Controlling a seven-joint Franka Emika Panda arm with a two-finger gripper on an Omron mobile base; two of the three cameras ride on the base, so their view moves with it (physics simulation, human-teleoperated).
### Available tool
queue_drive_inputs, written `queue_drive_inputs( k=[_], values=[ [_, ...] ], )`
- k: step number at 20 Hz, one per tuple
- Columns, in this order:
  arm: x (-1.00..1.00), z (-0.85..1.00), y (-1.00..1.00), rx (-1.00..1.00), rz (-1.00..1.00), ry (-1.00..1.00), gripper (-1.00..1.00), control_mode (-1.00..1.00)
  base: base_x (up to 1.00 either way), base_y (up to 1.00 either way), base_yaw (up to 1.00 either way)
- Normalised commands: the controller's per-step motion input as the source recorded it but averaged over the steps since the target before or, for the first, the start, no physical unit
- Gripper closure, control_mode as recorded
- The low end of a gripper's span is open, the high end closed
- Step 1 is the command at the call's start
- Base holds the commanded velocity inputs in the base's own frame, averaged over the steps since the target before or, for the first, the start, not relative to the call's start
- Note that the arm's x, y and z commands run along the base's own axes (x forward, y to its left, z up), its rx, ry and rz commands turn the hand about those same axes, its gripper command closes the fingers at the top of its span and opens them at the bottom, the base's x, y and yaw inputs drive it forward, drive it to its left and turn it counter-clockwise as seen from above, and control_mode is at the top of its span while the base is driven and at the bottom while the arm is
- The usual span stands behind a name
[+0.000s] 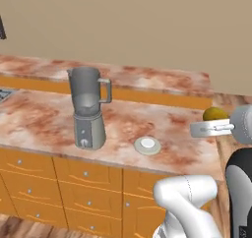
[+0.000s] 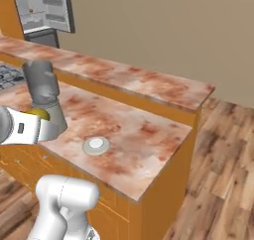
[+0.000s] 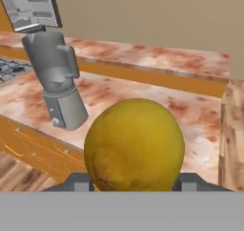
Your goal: Grab the lemon and onion from the fridge, place them in the blender, close the lid, and turn on the blender to create a marinade.
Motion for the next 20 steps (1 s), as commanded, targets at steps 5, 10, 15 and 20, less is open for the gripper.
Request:
queue_drive_inputs(
  k=[5,10,15,20],
  values=[
    [0.0,0.0,0.0,0.0,0.0,0.0,1.0,1.0,0.62,1.0,-0.55],
    [0.0,0.0,0.0,0.0,0.0,0.0,1.0,1.0,0.19,1.0,-0.47],
    [0.0,0.0,0.0,0.0,0.0,0.0,1.0,1.0,0.17,0.34,-0.13],
    [0.23,0.4,0.25,0.0,0.0,0.05,1.0,-1.0,0.0,0.0,0.0]
  ],
)
